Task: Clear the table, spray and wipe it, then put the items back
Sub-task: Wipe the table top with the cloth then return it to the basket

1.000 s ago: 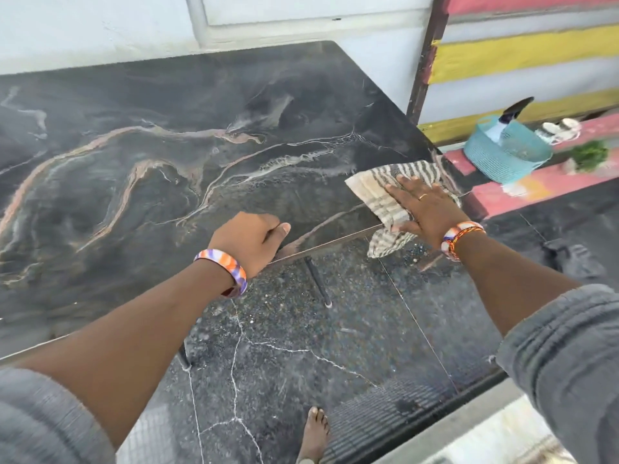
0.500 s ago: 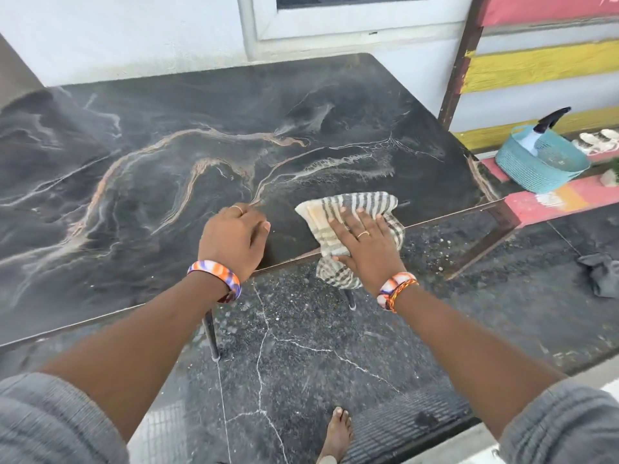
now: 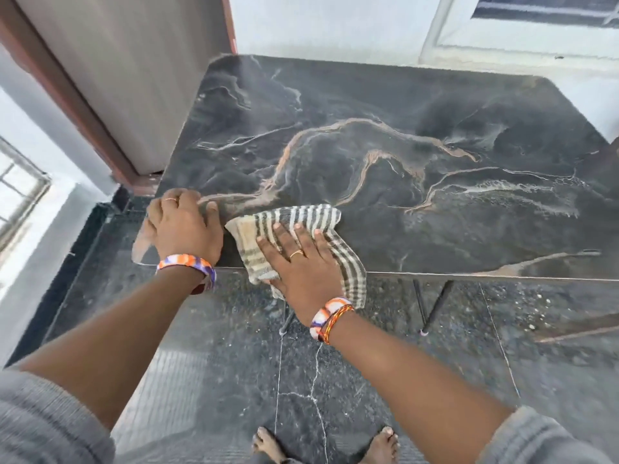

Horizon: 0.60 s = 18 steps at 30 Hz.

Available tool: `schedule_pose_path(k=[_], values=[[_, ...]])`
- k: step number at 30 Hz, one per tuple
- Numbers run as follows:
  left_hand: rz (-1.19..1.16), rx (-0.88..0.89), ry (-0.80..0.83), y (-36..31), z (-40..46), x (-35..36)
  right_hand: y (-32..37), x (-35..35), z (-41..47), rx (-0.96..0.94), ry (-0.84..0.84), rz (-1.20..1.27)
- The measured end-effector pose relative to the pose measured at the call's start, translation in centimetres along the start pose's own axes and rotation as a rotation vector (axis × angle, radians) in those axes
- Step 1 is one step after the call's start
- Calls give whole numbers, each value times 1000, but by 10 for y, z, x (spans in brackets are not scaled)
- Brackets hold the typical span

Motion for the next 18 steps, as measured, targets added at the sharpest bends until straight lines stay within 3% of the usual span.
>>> schedule_pose_path(k=[4, 8, 12, 18], values=[[-25, -246, 1, 76, -1, -19, 69, -1, 13, -156, 65, 57], [-121, -225, 58, 107, -4, -19, 128, -2, 27, -290, 94, 44], [-216, -233, 3, 121, -9, -23, 173, 1, 38, -405, 117, 48], [-53, -181, 48, 99, 3, -24, 157, -1, 48, -303, 164, 168]])
Point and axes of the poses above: each hand's wrist, its own z-axis towards the middle knuckle, its own x-axis out of the palm, y = z × x, the point moved 9 cm from there along z, towards the middle knuckle, and after that the axes turned 14 degrees about x, right-handed, at the moved point
